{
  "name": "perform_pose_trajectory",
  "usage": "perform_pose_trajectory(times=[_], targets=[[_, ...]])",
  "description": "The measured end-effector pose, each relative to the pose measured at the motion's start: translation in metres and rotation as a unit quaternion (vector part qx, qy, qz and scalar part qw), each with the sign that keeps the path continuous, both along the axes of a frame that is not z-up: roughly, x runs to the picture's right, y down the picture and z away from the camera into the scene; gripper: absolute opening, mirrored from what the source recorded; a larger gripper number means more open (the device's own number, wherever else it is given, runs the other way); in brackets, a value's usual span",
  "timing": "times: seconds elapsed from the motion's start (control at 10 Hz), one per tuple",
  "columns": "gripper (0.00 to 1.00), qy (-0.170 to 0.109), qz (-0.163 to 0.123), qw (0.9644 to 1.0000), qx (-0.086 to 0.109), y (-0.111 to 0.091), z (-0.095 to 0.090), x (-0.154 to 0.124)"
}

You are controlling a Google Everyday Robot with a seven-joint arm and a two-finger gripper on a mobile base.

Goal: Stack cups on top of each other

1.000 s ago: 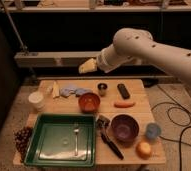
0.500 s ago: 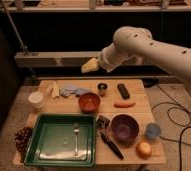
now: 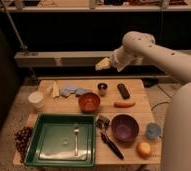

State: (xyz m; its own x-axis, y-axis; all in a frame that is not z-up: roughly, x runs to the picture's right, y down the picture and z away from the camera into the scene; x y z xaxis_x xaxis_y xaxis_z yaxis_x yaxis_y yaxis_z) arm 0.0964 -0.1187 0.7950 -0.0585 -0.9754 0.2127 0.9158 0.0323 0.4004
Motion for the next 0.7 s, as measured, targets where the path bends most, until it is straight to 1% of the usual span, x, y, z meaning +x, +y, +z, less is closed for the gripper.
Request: perform_pose_trajectory(times=[0.1,0.2,0.6,0.7], targets=[[0.80,0.002,0.006,1.0000,-0.004,0.0029,0.0094,0.0050],[0.80,-0.001,0.005,1.0000,-0.003,0.0018,0.0089,0.0010],[0.80,0.002,0.003,1.0000,-0.004,0.0027,0.0096,0.0037],[0.80,0.010,0.002,0.9999,-0.013,0.0019,0.0114,0.0045]])
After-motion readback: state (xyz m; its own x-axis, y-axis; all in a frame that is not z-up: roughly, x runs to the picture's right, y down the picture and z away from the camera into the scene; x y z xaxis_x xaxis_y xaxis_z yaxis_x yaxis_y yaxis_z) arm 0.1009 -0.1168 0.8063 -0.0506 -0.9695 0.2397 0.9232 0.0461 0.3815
